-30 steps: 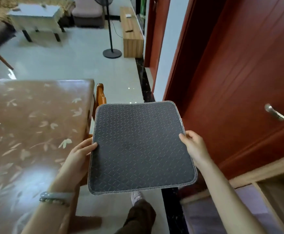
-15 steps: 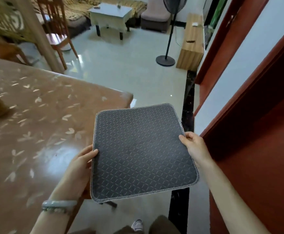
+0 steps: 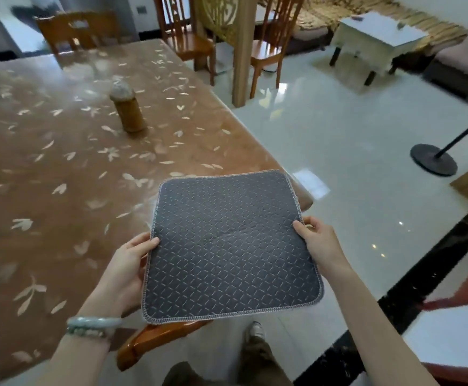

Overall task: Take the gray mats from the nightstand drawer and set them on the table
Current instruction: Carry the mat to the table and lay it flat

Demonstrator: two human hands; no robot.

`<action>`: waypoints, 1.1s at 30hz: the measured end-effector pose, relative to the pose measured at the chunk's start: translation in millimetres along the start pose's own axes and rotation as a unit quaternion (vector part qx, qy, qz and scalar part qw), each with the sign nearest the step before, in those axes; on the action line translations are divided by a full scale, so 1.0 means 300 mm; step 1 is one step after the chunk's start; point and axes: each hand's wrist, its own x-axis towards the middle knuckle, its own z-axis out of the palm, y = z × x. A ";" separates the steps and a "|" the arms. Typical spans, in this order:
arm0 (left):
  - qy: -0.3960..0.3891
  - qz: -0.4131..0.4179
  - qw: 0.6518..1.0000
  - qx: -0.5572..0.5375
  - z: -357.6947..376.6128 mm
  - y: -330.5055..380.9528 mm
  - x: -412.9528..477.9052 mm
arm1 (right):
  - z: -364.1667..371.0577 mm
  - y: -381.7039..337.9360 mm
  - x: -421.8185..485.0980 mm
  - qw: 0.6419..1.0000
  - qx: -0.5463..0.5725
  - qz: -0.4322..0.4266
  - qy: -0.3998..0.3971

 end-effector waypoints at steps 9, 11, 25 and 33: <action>0.183 0.059 0.979 -0.062 0.020 -0.025 0.044 | 0.154 -0.120 0.356 0.982 -0.082 -0.055 -0.162; 0.207 0.071 0.973 -0.069 0.007 -0.008 0.069 | 0.219 -0.127 0.415 0.976 -0.101 -0.063 -0.185; 0.262 0.051 0.963 -0.038 -0.184 0.003 0.546 | 0.662 0.015 0.757 0.956 -0.243 -0.032 -0.164; 0.304 0.029 0.934 0.188 -0.274 -0.058 0.651 | 0.702 0.100 0.808 0.928 -0.341 -0.003 -0.153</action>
